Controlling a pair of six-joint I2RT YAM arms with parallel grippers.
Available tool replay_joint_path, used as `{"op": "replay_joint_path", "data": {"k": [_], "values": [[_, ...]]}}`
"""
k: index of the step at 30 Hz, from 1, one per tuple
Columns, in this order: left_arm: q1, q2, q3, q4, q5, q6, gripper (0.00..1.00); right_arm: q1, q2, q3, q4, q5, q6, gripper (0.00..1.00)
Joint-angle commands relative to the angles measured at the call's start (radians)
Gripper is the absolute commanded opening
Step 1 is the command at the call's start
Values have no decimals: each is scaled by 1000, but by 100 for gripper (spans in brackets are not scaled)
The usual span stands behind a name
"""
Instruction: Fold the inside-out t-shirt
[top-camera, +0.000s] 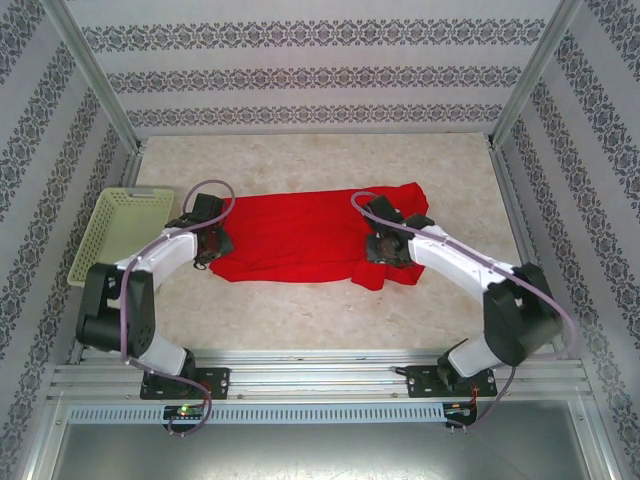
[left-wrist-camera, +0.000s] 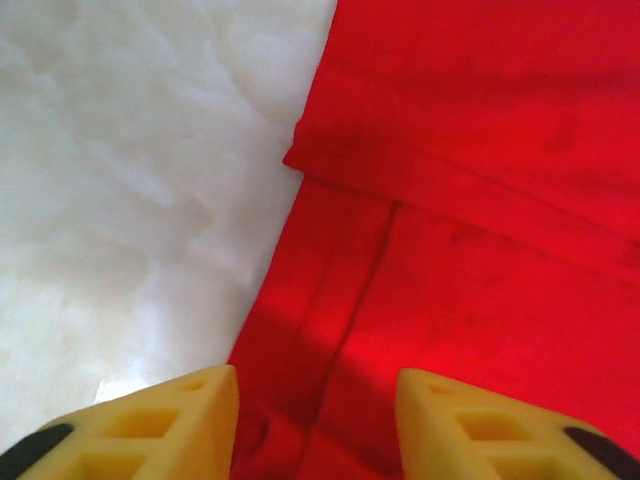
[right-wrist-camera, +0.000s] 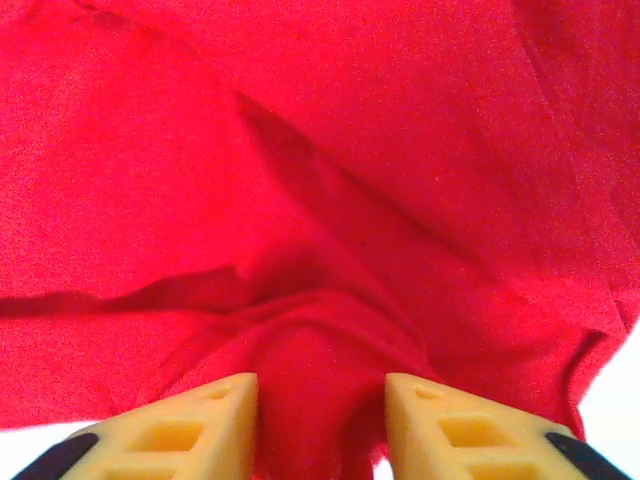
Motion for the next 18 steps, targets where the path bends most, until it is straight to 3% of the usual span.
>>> {"op": "replay_joint_path", "data": {"k": [1,11,14,18], "values": [[8,-21,5,5,39,6,52,-18,25,25,0,-1,-56,43],[-1,-522,-310,-73,-62,-66,63,-3,-191,-150,12,-47,-49,55],[-1,-559,-361,-38,-31,-89,55,27,-247,-171,-4,-42,-34,56],[-1,-474,-376,45,40,-89,44,82,-321,-198,-36,-19,-6,56]]}}
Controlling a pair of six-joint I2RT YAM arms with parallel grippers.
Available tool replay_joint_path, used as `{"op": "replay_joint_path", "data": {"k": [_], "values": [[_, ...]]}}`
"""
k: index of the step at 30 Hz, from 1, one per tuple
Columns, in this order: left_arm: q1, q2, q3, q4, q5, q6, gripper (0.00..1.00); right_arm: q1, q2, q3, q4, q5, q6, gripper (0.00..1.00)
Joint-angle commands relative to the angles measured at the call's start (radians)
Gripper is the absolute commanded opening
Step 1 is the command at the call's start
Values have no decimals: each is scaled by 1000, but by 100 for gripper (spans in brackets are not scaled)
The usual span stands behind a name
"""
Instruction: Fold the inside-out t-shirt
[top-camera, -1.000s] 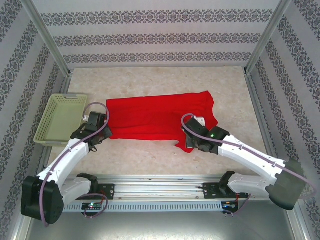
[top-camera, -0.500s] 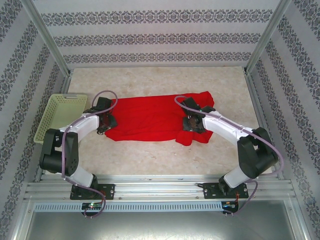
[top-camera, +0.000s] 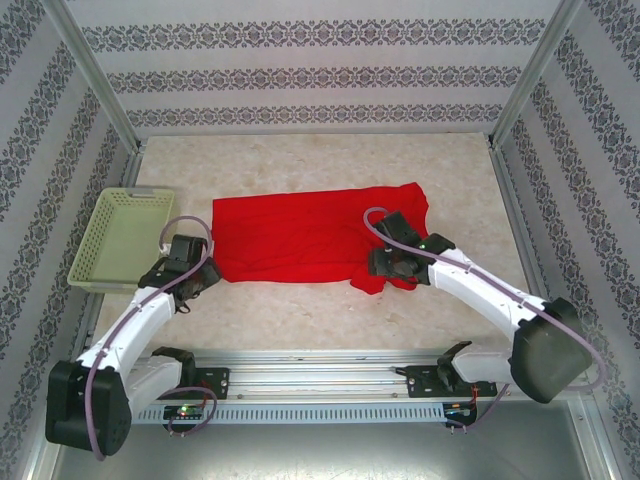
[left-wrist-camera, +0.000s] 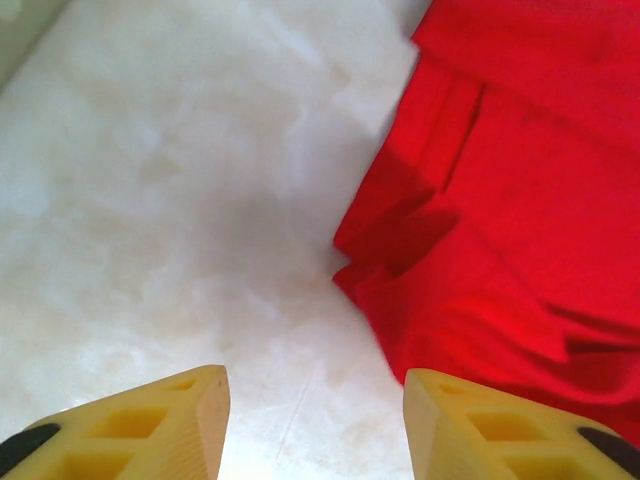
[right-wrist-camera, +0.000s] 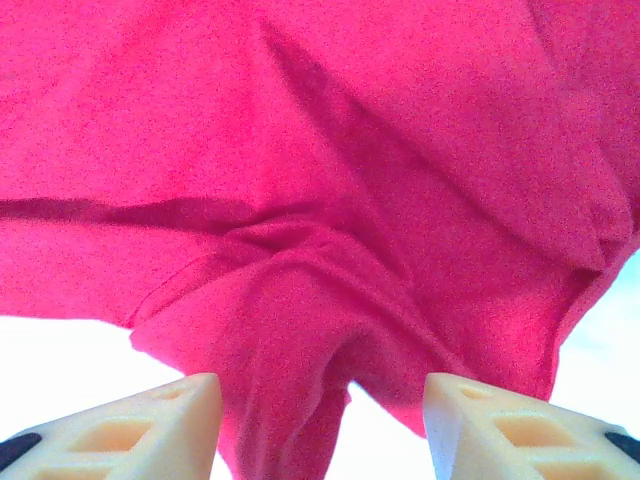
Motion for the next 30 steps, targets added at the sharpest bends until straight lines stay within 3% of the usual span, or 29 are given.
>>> {"op": "replay_joint_path", "data": {"k": [1,8,18,30], "values": [[-4,72,-11,79,67,-16,41,44,-72,-40,-38,14,34,55],[-6,222,14,218,149,-2,38,81,-178,-156,37,-71,87,56],[-6,350,113,263,144,5,37,122,-49,-218,143,-53,142,54],[-6,421,202,219,112,45,7,126,149,-148,204,25,125,53]]}}
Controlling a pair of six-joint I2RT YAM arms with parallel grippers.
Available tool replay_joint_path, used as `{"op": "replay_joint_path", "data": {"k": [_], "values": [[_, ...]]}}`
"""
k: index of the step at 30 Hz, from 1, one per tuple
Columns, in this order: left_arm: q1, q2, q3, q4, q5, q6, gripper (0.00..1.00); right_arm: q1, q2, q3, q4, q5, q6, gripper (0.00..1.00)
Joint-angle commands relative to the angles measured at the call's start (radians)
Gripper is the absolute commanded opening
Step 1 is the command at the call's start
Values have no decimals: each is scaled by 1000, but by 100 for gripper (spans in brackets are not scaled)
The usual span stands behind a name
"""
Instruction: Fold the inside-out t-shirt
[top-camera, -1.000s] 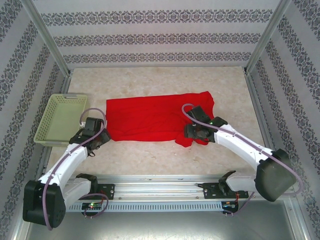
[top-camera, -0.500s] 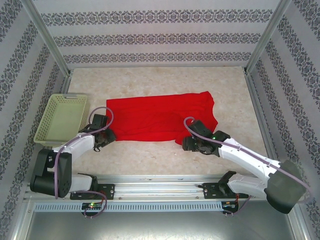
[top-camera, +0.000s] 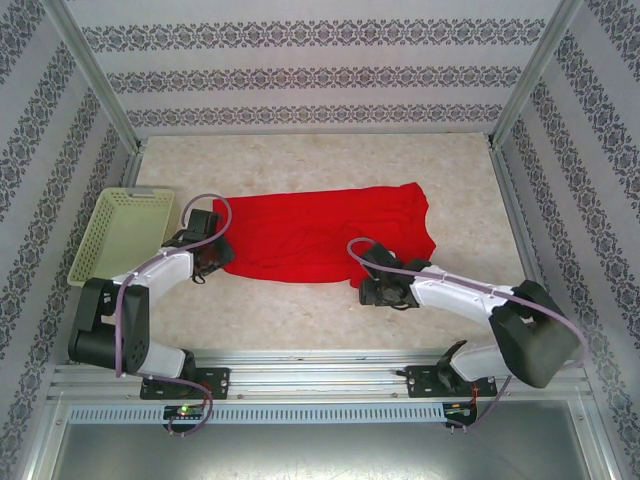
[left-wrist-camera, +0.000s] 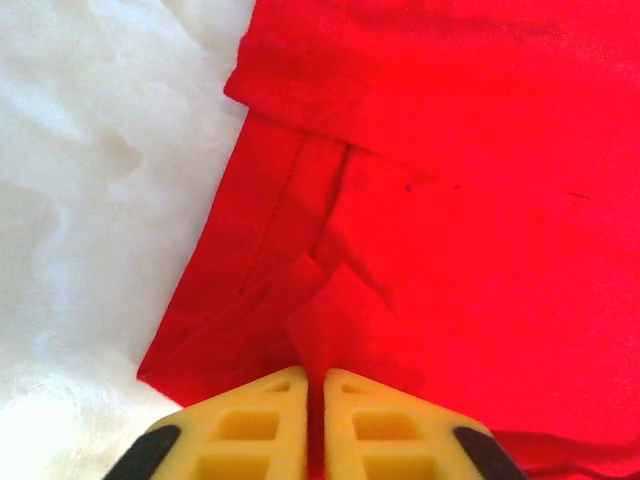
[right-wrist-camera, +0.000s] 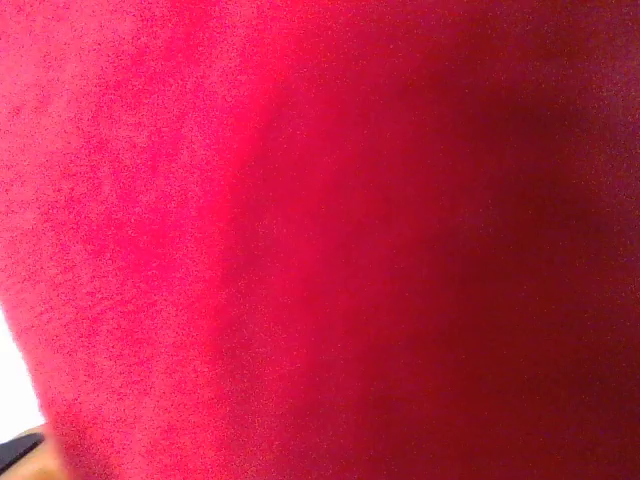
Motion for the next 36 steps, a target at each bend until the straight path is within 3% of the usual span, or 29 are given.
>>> {"op": "replay_joint_path", "data": {"k": [1,3,8,12,20,23,25,30,36], "values": [[-5,11,32,-14,-15,23,5,11,36,68,7,65,-8,51],[-5,4,34,-26,-20,30,1,12,56,95,-10,76,-25,45],[-5,-51,40,-93,-42,41,0,23,36,135,-108,107,-27,15],[-8,-132,22,-154,-57,42,0,53,-77,125,-244,130,19,6],[-72,-365,-47,-348,-94,-23,0,54,-373,-29,-406,0,214,12],[-100,-487,-93,-436,-115,-73,0,56,-481,-140,-351,-113,326,28],[-110,-558,-139,-462,-107,-105,0,58,-538,-209,-341,-140,387,33],[-113,-619,-215,-474,-81,-139,0,66,-594,-146,-476,-16,353,46],[-113,-660,-198,-478,-106,-124,0,167,-462,37,-459,114,301,54]]}}
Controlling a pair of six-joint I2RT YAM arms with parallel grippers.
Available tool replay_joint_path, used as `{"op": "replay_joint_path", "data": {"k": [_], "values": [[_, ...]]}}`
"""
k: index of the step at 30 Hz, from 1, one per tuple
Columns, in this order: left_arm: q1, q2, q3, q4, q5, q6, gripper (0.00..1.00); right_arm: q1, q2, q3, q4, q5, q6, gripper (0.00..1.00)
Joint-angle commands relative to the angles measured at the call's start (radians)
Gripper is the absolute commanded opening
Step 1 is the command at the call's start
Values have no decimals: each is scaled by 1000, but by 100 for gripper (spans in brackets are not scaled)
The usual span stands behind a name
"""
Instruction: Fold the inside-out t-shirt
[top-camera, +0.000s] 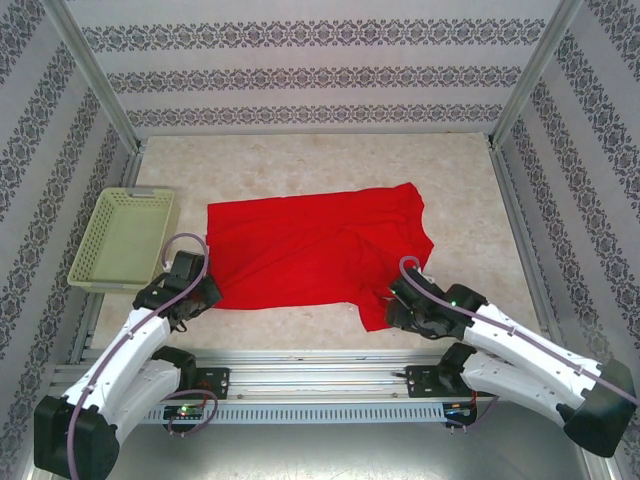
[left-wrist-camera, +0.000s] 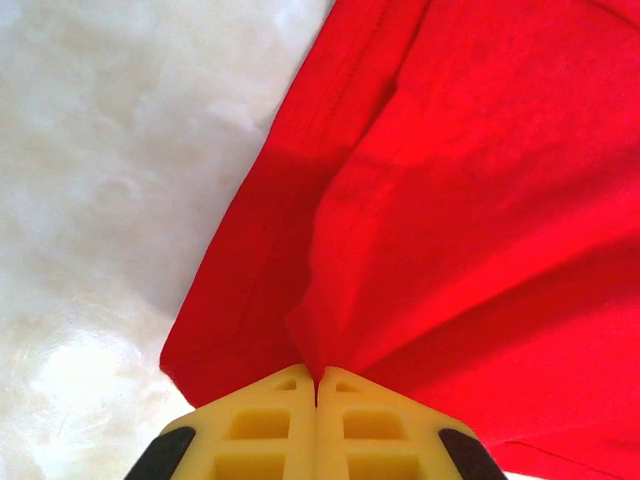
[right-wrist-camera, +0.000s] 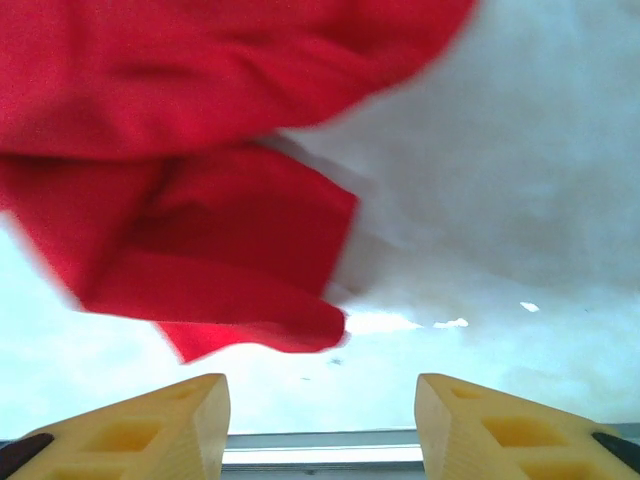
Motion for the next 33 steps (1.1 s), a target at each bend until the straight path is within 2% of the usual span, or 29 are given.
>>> {"op": "replay_joint_path", "data": {"k": [1,4,9,13,17,23,29,33], "values": [[-12,-34,24,-43,-32,-7,0,74,99,91,25,113,-25,57],[-12,-40,24,-35,-37,-1,0,125,261,191,49,186,-54,64],[-13,-32,19,-16,-40,6,0,122,566,327,10,309,-89,76],[-11,-30,36,-29,-87,11,0,100,727,332,-20,313,-53,75],[-9,-11,36,-11,-106,18,0,71,657,218,-89,347,36,72],[-6,4,45,-4,-144,30,0,-13,379,78,-150,314,88,62],[-3,-10,56,4,-143,41,0,-109,245,101,-170,305,-6,61],[-3,-17,51,12,-133,47,0,-47,258,192,-173,282,-18,60]]}}
